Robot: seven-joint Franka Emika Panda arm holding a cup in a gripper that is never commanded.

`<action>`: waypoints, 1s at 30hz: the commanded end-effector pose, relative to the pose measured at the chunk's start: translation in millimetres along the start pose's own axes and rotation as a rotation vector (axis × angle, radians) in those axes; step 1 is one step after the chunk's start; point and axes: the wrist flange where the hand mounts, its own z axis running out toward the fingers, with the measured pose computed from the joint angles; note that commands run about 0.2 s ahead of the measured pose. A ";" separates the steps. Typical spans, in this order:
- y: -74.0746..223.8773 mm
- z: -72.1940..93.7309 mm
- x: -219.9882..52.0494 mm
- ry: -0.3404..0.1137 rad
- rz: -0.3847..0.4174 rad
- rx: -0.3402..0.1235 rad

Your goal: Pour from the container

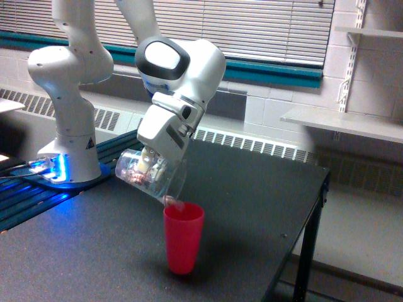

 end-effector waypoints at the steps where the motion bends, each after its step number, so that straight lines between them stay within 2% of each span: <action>1: -4.7 -5.7 3.0 0.016 -0.028 -0.012; 30: -20.9 -6.2 2.1 0.028 -0.117 -0.075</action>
